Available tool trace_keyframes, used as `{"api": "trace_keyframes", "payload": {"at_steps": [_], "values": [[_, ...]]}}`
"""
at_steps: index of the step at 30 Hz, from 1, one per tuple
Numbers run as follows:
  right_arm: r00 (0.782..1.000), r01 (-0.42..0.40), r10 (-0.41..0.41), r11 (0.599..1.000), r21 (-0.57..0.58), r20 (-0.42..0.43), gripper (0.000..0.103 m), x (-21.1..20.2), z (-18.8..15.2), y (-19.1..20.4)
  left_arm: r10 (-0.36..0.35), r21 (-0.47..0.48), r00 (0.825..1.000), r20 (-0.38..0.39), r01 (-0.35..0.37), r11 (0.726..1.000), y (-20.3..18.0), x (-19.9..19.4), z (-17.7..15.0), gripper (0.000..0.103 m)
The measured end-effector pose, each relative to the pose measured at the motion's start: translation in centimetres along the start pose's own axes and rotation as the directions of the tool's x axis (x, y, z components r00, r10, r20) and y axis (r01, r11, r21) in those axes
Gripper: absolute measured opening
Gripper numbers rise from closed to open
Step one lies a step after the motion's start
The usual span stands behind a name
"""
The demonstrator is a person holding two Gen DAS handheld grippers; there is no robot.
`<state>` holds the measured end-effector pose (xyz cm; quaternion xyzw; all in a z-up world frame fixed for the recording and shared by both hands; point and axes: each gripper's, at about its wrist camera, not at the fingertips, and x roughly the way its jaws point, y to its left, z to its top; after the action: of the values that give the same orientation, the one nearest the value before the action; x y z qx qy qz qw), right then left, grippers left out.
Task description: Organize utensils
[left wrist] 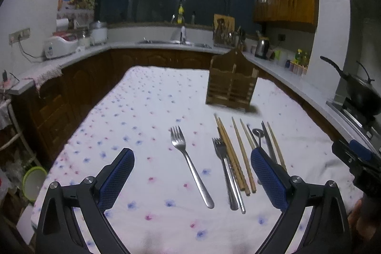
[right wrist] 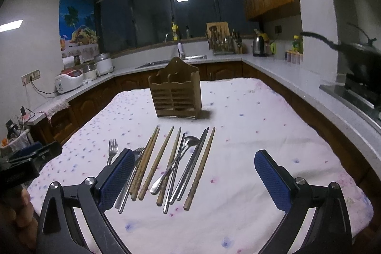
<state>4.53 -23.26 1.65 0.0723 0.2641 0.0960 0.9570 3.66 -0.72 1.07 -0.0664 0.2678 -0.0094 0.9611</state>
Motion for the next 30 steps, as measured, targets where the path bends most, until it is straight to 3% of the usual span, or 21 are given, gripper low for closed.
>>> {"api": "trace_keyframes", "payload": {"at_steps": [8, 11, 16, 18, 22, 24, 26, 30], "values": [[0.996, 0.006, -0.003, 1.000, 0.030, -0.094, 0.101, 3.9, 1.6, -1.9, -0.024, -0.020, 0.996, -0.090, 0.023, 1.000, 0.6, 4.7, 3.6, 0.097], [0.992, 0.004, 0.002, 0.999, 0.040, -0.129, 0.099, 5.4, 2.2, -2.4, -0.028, -0.024, 0.993, -0.111, 0.025, 0.999, 0.6, 6.3, 4.8, 0.092], [0.982, -0.014, 0.028, 0.997, 0.073, -0.189, 0.078, 8.3, 3.0, -3.1, -0.044, -0.023, 0.988, -0.151, 0.041, 0.999, 0.4, 9.5, 6.8, 0.087], [0.975, -0.026, 0.047, 0.995, 0.101, -0.217, 0.064, 9.5, 3.4, -3.4, -0.058, -0.026, 0.984, -0.170, 0.054, 0.998, 0.3, 10.6, 7.4, 0.082], [0.961, -0.032, 0.064, 0.992, 0.119, -0.270, 0.046, 12.3, 4.0, -3.7, -0.081, -0.029, 0.973, -0.216, 0.076, 0.997, 0.2, 13.4, 8.6, 0.070], [0.951, -0.039, 0.078, 0.990, 0.134, -0.298, 0.030, 13.6, 4.2, -3.9, -0.088, -0.020, 0.967, -0.240, 0.085, 0.996, 0.0, 14.9, 9.2, 0.067], [0.941, -0.054, 0.097, 0.989, 0.139, -0.325, 0.019, 15.0, 4.3, -3.7, -0.096, -0.012, 0.959, -0.268, 0.097, 0.995, -0.3, 16.6, 9.7, 0.064], [0.914, -0.076, 0.123, 0.988, 0.135, -0.386, 0.013, 17.9, 4.2, -3.2, -0.105, -0.002, 0.940, -0.324, 0.111, 0.994, -0.9, 20.2, 10.4, 0.055]]}}
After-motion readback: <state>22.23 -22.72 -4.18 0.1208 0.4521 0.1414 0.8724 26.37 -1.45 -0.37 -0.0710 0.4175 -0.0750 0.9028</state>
